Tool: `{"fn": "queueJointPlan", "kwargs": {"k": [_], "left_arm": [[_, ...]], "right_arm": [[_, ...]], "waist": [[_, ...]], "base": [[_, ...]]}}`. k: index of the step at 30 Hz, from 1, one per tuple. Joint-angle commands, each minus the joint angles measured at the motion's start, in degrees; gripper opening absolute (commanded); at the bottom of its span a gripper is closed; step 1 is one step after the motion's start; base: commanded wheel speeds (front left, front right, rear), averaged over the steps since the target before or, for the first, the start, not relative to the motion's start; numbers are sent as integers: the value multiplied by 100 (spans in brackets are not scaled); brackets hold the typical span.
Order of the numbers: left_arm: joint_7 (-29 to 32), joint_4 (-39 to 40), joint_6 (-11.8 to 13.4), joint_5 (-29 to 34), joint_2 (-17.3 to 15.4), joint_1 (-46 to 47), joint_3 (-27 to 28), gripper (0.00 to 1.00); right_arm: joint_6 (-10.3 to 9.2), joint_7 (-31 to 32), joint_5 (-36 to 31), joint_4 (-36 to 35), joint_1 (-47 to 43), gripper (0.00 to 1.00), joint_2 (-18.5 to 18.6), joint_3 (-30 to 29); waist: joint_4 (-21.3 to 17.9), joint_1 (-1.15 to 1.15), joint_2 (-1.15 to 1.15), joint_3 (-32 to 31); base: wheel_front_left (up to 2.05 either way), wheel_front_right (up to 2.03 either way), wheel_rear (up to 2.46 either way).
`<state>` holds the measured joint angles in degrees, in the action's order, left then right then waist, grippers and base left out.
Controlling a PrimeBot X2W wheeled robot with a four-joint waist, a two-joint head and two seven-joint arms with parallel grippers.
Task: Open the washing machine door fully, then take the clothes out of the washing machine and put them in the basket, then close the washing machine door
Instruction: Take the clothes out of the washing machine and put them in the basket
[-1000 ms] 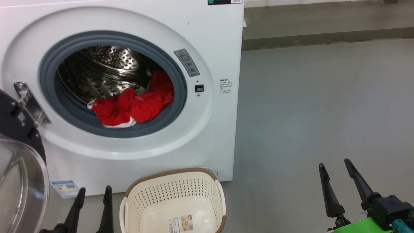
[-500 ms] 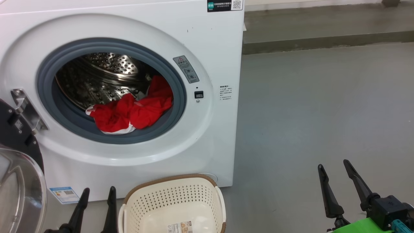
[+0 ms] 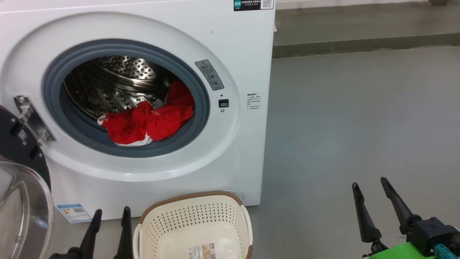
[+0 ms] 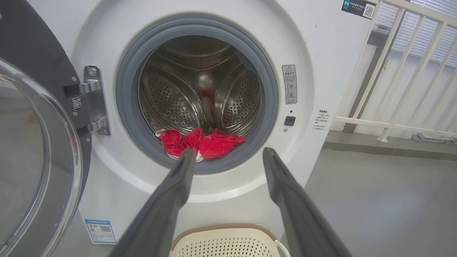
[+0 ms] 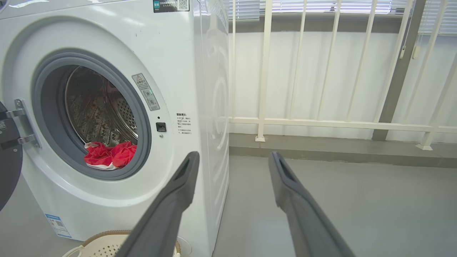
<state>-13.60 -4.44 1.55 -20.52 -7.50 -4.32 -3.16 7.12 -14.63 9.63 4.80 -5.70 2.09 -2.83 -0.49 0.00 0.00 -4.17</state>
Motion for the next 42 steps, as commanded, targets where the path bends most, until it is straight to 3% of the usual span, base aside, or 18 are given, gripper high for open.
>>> {"fn": "queueJointPlan", "kwargs": {"k": [1,15,29,42], "left_arm": [[17,86,2,-80,-26,342,176,100],[-63,-252,18,-47,7,845,126,100],[-131,-677,-1,17,103,2168,196,100],[-139,-987,-193,111,70,3255,460,100]], "right_arm": [[36,-37,18,-167,118,100,78,156],[36,-37,-13,-199,174,100,78,282],[36,-37,-84,-314,739,100,78,411],[36,-37,-59,-328,1208,100,78,520]], "waist": [[15,0,0,15],[119,0,0,417],[148,0,0,1539],[23,0,0,2303]], "base": [[0,0,0],[0,0,0],[0,0,0],[0,0,0]]}}
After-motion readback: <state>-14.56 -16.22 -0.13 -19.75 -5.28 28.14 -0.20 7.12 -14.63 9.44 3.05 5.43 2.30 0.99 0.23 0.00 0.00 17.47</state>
